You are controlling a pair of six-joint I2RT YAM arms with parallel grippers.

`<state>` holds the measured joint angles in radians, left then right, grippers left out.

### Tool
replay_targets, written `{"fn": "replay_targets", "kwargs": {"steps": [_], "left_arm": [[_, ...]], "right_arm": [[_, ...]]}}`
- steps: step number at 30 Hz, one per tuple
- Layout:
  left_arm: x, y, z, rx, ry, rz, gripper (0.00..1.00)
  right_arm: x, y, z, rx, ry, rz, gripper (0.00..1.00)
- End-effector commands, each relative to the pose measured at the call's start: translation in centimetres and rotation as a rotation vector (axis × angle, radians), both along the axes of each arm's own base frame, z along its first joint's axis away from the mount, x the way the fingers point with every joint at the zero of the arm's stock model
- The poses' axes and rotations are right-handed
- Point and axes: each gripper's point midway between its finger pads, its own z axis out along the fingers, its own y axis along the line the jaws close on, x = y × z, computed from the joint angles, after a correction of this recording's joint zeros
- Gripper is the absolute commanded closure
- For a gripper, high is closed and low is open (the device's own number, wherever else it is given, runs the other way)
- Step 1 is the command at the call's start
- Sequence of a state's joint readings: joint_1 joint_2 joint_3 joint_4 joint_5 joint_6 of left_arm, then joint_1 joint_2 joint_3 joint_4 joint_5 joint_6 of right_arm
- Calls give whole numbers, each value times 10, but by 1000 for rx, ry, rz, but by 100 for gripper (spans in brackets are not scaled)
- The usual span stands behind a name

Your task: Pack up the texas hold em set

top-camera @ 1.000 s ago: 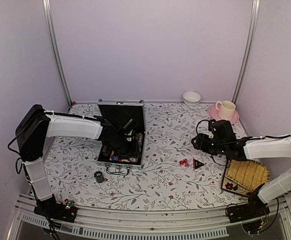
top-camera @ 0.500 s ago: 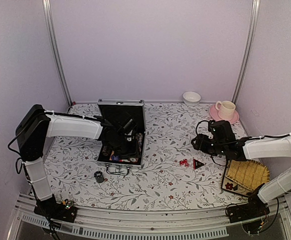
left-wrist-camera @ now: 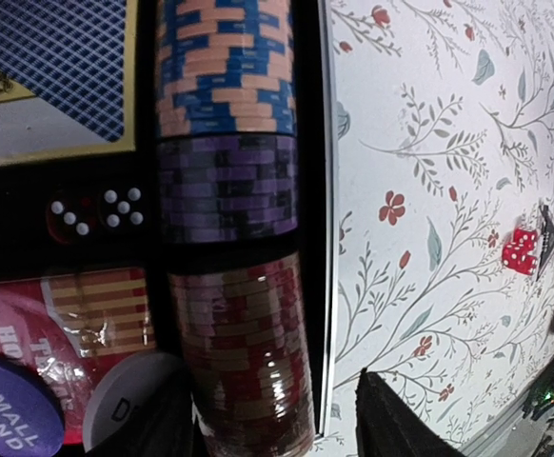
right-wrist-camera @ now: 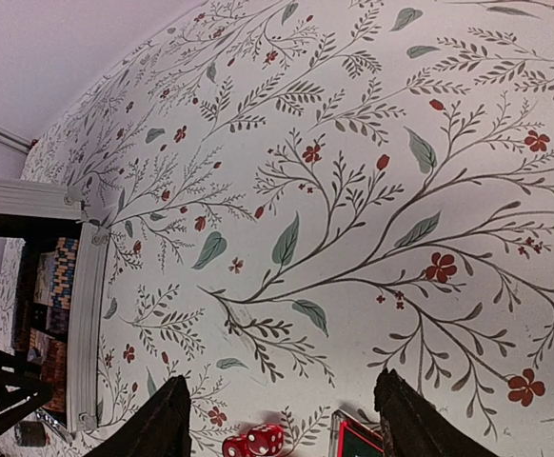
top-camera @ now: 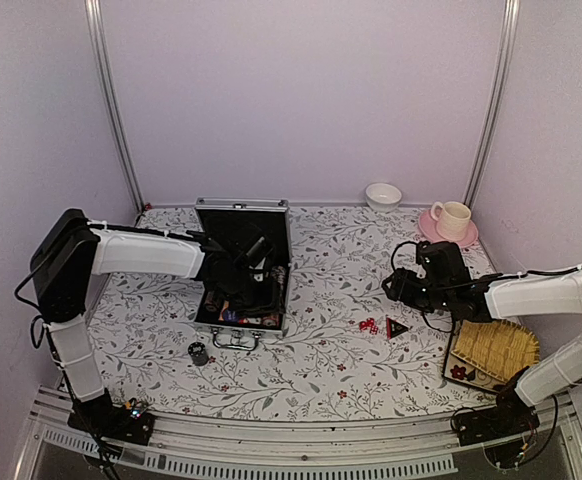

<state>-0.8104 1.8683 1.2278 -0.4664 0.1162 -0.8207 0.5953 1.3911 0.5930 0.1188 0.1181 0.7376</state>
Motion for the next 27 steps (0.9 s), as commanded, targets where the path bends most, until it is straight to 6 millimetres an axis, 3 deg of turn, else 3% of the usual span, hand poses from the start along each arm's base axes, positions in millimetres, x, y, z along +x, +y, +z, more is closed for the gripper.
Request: {"fn": "replay_targets", "kwargs": {"steps": [1,6,13,27], "left_arm": [[10,-10,26,-65,-47,-5,42],[11,-12,35,-80,-61,-5,46],[10,-9,39,-77,-60,-4,62],[-3,-12,18,-49,-11,-40,77]], "right_arm": [[-1,0,-5,6,8,1,33],[-1,0,-4,8,6,1,33],[-1,0,-3,12,5,0,33],[-1,1,-5,12,12,1,33]]}}
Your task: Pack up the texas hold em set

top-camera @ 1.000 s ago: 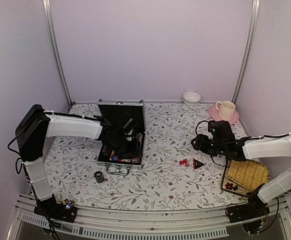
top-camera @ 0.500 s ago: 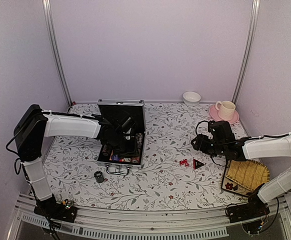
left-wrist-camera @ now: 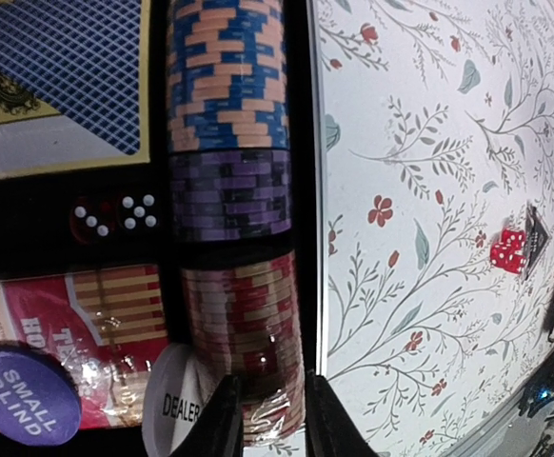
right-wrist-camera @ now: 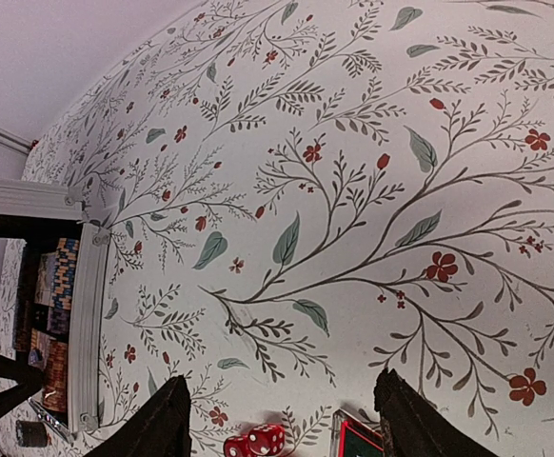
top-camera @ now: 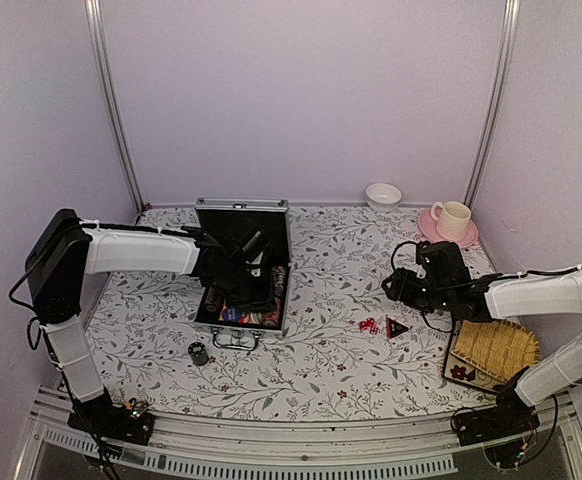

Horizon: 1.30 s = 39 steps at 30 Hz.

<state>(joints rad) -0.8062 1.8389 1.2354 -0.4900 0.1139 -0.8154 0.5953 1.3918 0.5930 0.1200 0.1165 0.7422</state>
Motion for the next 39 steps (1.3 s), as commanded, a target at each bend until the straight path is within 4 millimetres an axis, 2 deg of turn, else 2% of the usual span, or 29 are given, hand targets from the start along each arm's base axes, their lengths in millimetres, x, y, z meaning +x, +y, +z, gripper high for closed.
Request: {"fn": "replay_targets", "kwargs": {"steps": [1,5,8,11,14,17,19,21,25,33,39], "left_arm": [[-6,-14,4,-40,7,-45,77],[-9,-12,1,-30,10,-45,77],[-5,-12,9,-34,-14,-41,78],[1,-19,29,-66,-80,-63,75],[6,-24,59,-105,-175,-93,68],[8,-20,84,-138,-249,-87,62],[8,-12,91,-140,-272,-72,59],[8,0,87,-121,-263,-45,59],[4,23,61,-112,-176,14,59],[-4,35,29,-108,-94,36,57],[-8,39,17,-84,-73,37,58]], "right_arm": [[-1,0,-5,9,11,3,33],[-2,0,-6,10,12,3,33],[-1,1,-5,11,11,3,33],[-1,1,-4,13,8,4,33],[0,2,-3,16,6,5,33],[0,2,-2,16,4,6,33],[0,2,-1,20,3,6,33],[0,3,-1,24,4,6,33],[1,5,1,31,3,8,33],[1,6,4,39,-1,13,33],[1,7,4,48,7,11,33]]}}
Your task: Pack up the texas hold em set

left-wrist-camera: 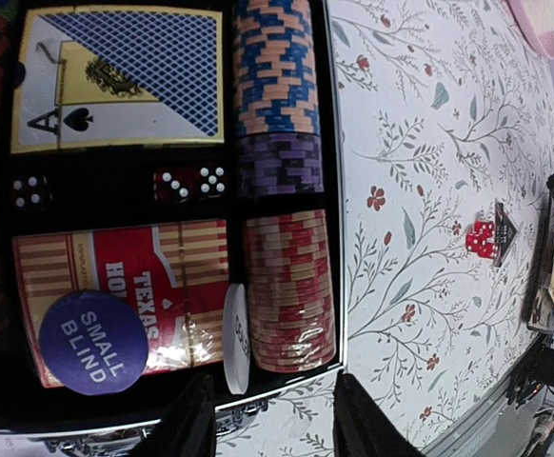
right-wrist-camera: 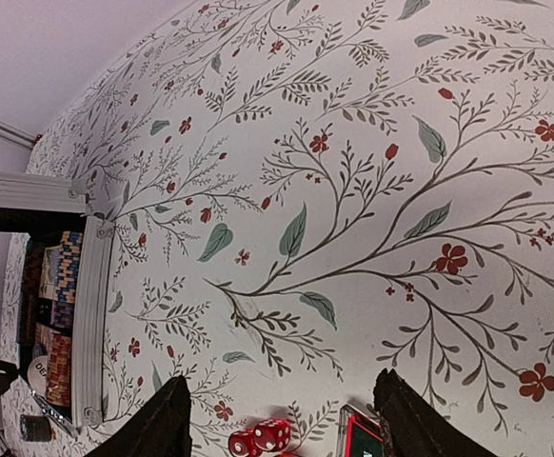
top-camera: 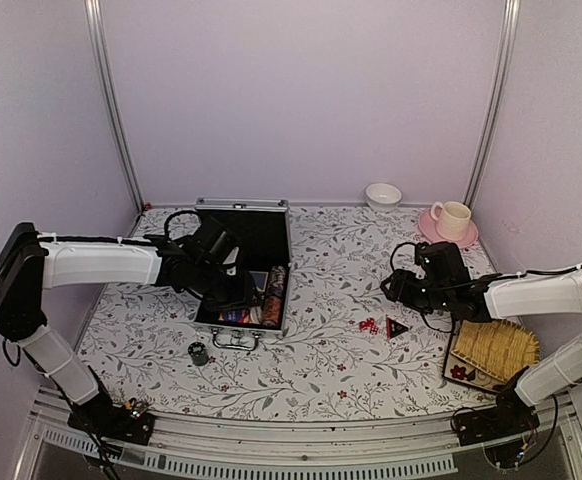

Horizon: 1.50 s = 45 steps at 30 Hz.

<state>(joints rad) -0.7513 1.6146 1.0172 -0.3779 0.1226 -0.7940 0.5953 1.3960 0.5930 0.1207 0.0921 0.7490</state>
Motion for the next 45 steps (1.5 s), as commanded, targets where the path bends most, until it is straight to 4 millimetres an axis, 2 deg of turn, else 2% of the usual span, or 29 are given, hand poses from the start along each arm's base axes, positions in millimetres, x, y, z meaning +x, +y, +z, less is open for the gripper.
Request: {"fn": "replay_targets", "kwargs": {"steps": [1,5,18,23,27,30,45], "left_arm": [[-1,1,-11,-6,20,3,58],[-2,-2,-17,-14,36,0,64],[-2,2,-32,39,57,14,68],[3,3,-34,55,43,25,74],[9,2,-36,65,37,38,86],[12,1,-37,72,34,42,99],[15,19,-14,76,9,83,100]], "right_arm": [[3,4,5,32,-7,-4,33],[5,5,7,37,-10,-5,33],[6,5,7,38,-8,-10,33],[5,4,6,37,-5,-11,33],[6,4,7,38,-7,-13,33],[6,4,7,36,-9,-13,33],[6,3,5,24,-5,-15,34]]}}
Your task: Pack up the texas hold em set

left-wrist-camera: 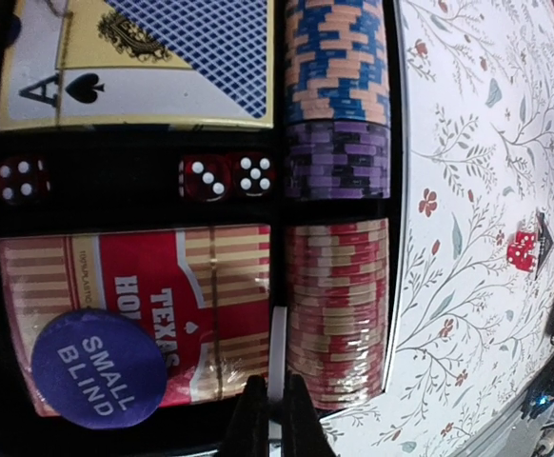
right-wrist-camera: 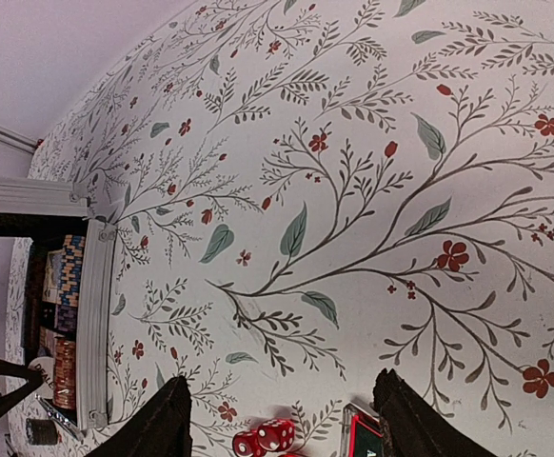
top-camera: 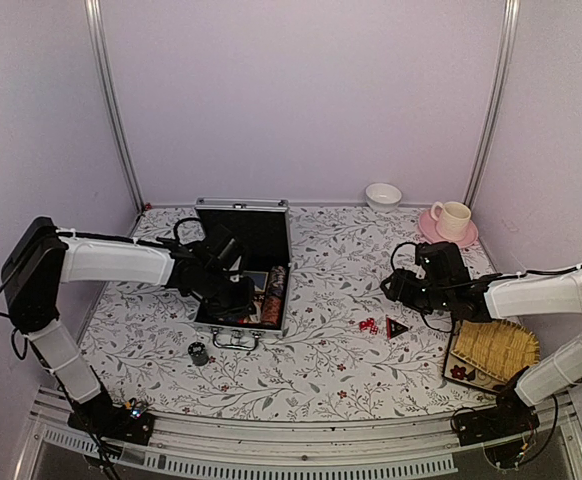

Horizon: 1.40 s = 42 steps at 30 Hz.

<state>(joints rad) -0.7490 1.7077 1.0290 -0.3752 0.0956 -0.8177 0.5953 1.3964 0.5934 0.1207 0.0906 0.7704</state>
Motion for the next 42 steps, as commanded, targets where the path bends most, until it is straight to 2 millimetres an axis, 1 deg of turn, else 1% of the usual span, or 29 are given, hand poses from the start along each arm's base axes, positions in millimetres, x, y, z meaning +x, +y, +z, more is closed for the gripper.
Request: {"fn": "replay_targets", "kwargs": {"steps": [1,5,7,10,14,17,22,25,31,34,38,42], "left_arm": [[12,16,19,11,-46,49,100],[12,18,27,-2,-62,63,100],[13,21,27,1,-63,67,100],[12,24,21,-2,-51,69,100],[12,20,15,-49,-38,61,100],[11,20,8,-46,-23,52,100],[12,16,3,-77,-28,30,100],[13,17,-3,-70,-19,28,100],[11,18,-12,-59,3,13,94],[12,19,-11,-47,-3,11,87],[14,24,-8,-13,-13,13,75],[16,25,-3,0,-24,9,68]], "right_arm": [[7,3,5,9,-13,-3,34],[6,3,5,9,-13,-2,33],[7,4,5,8,-11,-2,34],[7,5,4,10,-8,3,34],[7,6,4,11,-5,8,34],[7,6,5,13,-6,7,34],[7,7,5,14,-5,8,34],[7,6,6,15,-5,7,34],[8,6,7,13,-10,4,33],[8,5,9,11,-13,2,34],[9,3,13,12,-26,-4,34],[9,2,16,8,-36,-10,33]]}}
